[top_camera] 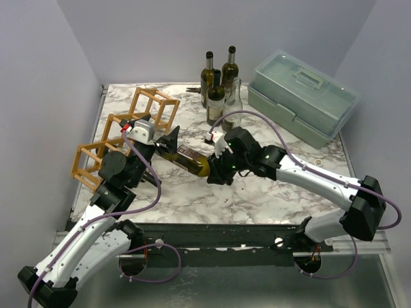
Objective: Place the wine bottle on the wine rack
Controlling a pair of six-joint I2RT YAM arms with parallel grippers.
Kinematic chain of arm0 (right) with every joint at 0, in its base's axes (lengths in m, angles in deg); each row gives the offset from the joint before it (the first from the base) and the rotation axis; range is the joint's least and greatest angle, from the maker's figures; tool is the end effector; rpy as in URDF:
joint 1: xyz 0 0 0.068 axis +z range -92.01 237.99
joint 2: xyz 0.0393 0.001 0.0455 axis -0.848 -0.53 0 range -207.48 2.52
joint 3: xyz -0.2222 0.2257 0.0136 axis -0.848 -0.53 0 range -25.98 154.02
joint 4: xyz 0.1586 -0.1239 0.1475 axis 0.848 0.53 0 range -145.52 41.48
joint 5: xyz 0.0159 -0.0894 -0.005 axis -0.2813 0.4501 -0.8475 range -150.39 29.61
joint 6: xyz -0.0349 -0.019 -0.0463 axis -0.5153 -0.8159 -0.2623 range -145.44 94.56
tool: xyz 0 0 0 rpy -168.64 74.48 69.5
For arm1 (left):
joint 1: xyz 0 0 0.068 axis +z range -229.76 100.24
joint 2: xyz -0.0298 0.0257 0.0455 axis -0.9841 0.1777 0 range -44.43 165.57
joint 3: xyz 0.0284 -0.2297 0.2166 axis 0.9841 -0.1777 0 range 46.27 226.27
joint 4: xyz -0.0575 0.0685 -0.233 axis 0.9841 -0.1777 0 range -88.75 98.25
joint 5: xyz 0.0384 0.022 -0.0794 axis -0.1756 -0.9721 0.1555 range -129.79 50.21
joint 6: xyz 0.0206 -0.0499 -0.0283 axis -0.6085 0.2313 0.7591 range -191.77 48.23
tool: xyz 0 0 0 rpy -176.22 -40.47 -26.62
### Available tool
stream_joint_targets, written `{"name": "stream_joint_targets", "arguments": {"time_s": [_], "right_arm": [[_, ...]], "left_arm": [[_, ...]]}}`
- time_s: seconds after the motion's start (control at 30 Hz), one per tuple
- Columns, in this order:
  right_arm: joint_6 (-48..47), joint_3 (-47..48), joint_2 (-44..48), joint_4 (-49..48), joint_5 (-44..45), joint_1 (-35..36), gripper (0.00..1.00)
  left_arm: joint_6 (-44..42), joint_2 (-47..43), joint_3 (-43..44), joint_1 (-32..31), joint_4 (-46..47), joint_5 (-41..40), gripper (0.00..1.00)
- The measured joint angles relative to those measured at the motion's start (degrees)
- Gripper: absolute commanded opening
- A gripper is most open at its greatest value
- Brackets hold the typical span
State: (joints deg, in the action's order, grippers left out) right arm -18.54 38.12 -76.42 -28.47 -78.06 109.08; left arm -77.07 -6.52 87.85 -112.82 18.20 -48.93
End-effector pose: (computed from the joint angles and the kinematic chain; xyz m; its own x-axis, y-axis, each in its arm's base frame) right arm 0.1701 0.2327 0.3373 -0.5225 -0.4650 -0.7147 -0.8266 0.4820 0.2906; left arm 0.1041 -0.0591 0.4064 0.2344 -0.0436 -0.9711 0.3891 0.9197 0.0526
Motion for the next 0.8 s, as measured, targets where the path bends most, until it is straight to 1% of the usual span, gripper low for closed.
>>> {"name": "stream_joint_targets", "arguments": {"time_s": [0.27, 0.63, 0.8], "right_arm": [[3.63, 1.84, -5.75, -5.18, -0.28, 2.60, 0.00], [5.66, 7.52, -11.82, -7.80, -0.28, 4.52, 0.00], [5.68, 7.98, -13.42, -8.83, -0.33, 5.62, 0.00]], "left_arm": [[-0.02, -0.68, 0.00, 0.11, -0.02, -1.95, 0.99], [-0.02, -1.38, 0.00, 0.46, -0.02, -2.51, 0.99], [-0.04, -1.70, 0.00, 0.76, -0.02, -2.62, 0.99]]}}
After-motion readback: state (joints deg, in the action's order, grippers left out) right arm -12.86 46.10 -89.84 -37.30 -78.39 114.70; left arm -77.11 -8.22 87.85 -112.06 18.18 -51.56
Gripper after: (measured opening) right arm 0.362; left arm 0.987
